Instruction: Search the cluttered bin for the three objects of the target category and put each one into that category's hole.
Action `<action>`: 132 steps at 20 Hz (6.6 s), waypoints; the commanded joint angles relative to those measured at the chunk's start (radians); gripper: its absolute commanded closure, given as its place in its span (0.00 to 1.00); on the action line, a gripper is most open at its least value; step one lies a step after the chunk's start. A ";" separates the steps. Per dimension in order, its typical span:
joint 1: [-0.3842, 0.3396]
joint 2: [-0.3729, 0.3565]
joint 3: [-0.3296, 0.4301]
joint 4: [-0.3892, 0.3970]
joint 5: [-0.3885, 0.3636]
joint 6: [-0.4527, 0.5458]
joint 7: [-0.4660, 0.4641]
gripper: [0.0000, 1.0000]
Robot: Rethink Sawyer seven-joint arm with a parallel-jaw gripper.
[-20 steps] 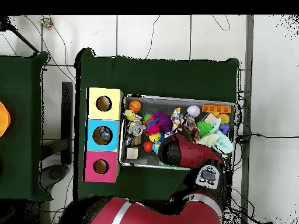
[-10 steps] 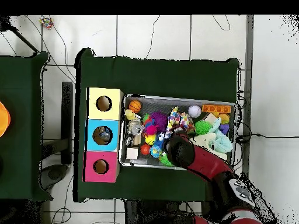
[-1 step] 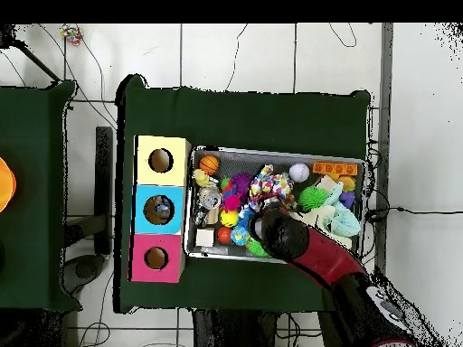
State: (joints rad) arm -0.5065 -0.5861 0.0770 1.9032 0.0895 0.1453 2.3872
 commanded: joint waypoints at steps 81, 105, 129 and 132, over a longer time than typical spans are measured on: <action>0.277 -0.107 -0.060 -0.077 -0.131 0.312 0.198 0.00; 0.285 -0.077 -0.025 0.053 0.105 0.117 0.205 0.00; 0.315 0.064 -0.050 -0.031 0.190 -0.025 0.158 0.00; 0.329 0.093 -0.072 -0.063 0.189 -0.030 0.150 0.00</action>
State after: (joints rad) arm -0.1539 -0.5841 0.0009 1.8986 0.2432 0.1908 2.3870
